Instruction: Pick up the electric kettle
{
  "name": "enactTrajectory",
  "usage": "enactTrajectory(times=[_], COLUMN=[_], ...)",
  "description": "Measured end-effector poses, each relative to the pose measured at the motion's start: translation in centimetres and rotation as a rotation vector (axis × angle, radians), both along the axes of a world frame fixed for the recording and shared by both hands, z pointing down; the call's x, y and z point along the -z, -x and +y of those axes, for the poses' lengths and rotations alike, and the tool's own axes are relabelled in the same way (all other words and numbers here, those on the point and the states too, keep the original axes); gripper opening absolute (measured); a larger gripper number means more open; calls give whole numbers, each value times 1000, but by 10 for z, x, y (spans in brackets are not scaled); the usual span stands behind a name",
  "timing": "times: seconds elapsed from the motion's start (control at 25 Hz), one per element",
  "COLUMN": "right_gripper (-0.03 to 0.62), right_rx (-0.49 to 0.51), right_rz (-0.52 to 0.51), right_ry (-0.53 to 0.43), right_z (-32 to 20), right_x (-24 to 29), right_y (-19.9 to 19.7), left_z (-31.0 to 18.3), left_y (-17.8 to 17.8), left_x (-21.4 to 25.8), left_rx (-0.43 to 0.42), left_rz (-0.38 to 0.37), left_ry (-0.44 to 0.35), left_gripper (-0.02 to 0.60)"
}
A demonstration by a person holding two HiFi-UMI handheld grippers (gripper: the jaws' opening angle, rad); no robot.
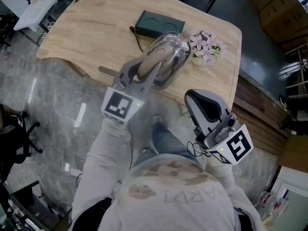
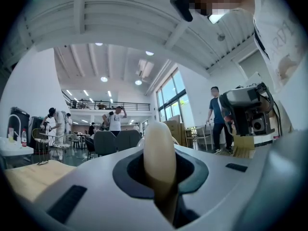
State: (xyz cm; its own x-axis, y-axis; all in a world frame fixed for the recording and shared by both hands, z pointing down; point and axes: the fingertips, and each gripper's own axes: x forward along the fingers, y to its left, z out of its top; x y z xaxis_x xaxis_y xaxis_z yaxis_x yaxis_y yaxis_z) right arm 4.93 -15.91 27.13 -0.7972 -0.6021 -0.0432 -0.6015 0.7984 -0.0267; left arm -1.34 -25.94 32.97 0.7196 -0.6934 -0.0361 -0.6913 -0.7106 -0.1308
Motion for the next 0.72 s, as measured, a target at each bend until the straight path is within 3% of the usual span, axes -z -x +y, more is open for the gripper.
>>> enactTrajectory(times=[0.2, 0.72], right_gripper=[28, 28], right_rx=[11, 10], right_rz=[-15, -34], right_ry=[-34, -88], right_z=[25, 115], right_x=[13, 34], right_y=[4, 16], left_z=[34, 154], left_y=[11, 45], left_x=[26, 80], left_rx=[29, 75], left_rz=[41, 63], left_ry=[-11, -94], left_gripper=[61, 55])
